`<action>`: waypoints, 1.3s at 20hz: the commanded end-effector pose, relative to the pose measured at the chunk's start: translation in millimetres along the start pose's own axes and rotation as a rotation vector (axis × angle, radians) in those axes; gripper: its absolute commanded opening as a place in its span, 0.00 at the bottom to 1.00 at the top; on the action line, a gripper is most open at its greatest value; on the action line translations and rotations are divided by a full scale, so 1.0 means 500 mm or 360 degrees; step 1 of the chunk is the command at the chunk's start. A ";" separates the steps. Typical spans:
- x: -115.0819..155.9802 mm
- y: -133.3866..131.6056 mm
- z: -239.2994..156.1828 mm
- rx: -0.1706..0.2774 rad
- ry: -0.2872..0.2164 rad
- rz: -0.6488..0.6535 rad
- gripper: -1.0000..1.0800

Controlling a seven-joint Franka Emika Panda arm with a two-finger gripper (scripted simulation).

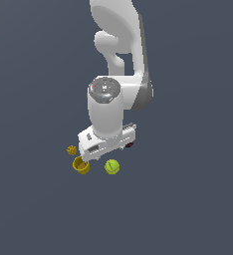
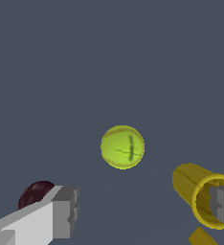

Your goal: Pick up a designated object from a clutter of objects.

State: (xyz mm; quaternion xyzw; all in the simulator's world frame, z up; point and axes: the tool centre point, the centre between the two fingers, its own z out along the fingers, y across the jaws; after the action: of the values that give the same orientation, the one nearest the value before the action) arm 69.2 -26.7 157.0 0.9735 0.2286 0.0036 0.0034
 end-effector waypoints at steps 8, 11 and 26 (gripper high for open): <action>0.018 -0.005 0.111 0.0011 -0.0007 -0.0253 0.96; 0.019 -0.006 0.126 0.0013 -0.0007 -0.0285 0.96; 0.016 -0.009 0.209 0.0014 -0.0008 -0.0294 0.96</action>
State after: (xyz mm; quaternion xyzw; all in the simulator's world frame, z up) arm 75.8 -19.6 60.1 0.9484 0.3171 -0.0002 -0.0001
